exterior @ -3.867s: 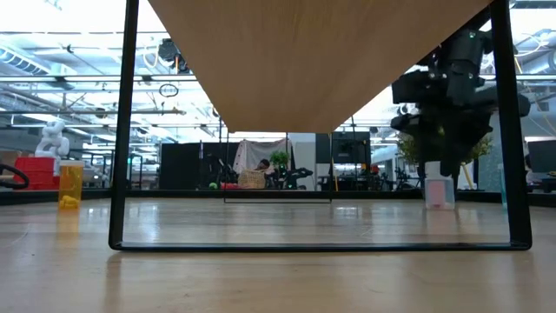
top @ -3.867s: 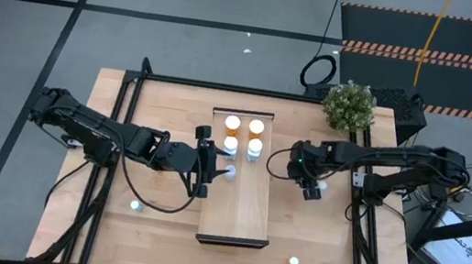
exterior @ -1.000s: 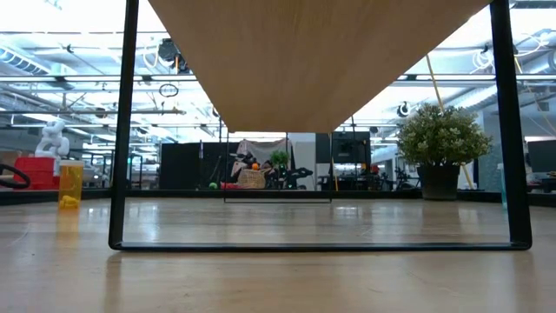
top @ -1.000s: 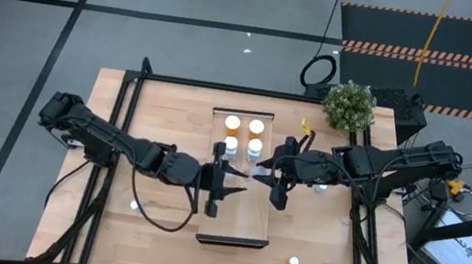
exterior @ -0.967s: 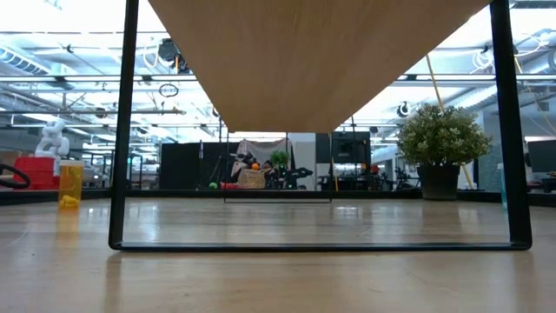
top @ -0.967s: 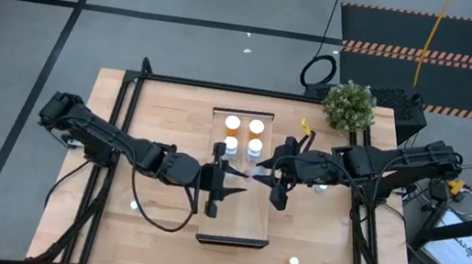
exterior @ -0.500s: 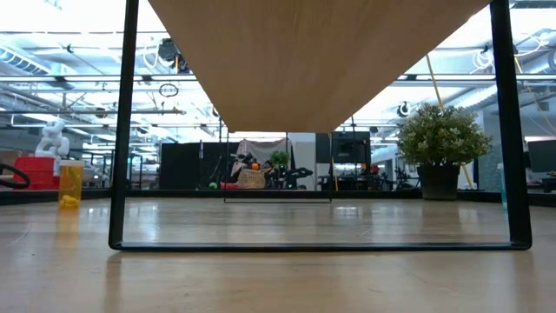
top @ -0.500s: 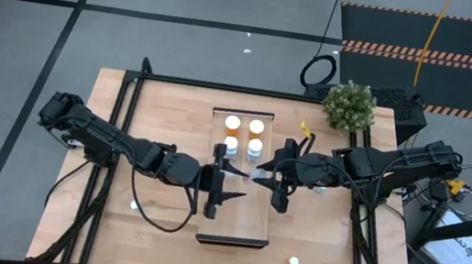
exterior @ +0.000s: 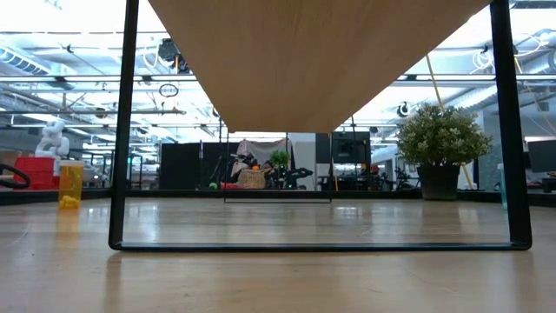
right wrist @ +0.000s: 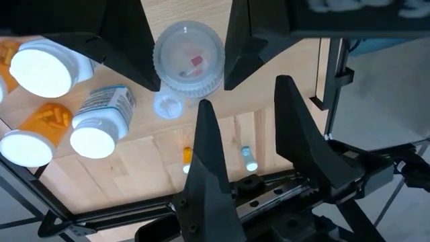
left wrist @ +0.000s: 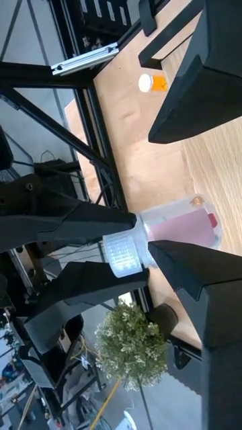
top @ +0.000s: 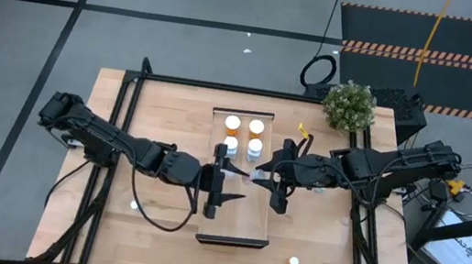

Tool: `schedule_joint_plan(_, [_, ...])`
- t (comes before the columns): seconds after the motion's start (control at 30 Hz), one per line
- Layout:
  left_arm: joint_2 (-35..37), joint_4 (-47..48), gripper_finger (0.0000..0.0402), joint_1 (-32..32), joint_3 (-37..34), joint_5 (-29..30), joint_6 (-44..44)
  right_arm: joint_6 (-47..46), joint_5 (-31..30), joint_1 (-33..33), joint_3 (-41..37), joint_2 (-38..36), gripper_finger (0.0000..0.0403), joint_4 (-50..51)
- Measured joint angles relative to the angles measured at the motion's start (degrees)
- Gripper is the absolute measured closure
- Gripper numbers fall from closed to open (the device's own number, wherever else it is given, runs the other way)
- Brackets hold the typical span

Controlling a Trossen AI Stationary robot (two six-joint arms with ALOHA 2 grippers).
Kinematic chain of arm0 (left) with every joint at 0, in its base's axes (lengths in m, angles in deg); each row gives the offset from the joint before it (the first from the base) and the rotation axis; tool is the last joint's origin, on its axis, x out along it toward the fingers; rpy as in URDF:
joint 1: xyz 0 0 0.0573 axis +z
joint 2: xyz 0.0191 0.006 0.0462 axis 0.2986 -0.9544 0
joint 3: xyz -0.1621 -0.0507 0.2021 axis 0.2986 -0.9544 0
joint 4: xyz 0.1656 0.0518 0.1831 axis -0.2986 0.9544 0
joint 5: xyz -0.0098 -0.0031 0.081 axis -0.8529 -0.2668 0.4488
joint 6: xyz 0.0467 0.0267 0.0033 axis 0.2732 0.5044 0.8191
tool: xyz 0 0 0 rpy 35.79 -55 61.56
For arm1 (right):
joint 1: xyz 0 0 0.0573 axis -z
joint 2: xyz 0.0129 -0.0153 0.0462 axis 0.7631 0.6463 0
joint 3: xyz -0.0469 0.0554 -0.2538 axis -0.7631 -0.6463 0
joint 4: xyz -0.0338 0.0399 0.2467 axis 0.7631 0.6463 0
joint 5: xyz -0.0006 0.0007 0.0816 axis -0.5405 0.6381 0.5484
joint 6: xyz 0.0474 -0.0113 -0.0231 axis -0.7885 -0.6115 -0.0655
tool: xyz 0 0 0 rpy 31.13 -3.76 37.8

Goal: Pick and place medicine bottles onto shelf by color
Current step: Put the transparent pill bottle on the shelf aligned with the other transparent pill bottle

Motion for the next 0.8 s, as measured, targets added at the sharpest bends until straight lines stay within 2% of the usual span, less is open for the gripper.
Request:
schedule_joint_plan(0.57, [0.1,0.9,0.0145,0.9,0.0,0.1,-1.3,2.4,0.1,0.0,0.0,0.0,0.0253,0.0])
schedule_joint_plan(0.8, [3.7,5.1,0.0133,-0.1,0.0,0.0,-1.4,3.0,0.2,0.0,0.0,0.0,0.0253,0.2])
